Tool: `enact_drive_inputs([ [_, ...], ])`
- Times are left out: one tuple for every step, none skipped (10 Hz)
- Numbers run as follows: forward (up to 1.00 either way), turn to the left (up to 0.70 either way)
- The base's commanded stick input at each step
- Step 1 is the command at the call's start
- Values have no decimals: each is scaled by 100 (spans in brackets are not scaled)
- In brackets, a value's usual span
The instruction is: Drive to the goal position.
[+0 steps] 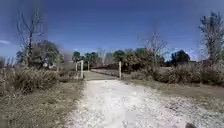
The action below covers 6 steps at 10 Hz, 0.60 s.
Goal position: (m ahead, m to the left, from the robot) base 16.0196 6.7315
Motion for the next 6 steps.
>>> enact_drive_inputs([
  [70, 0],
  [70, 0],
  [70, 0],
  [70, 0],
  [70, 0],
  [70, 0],
])
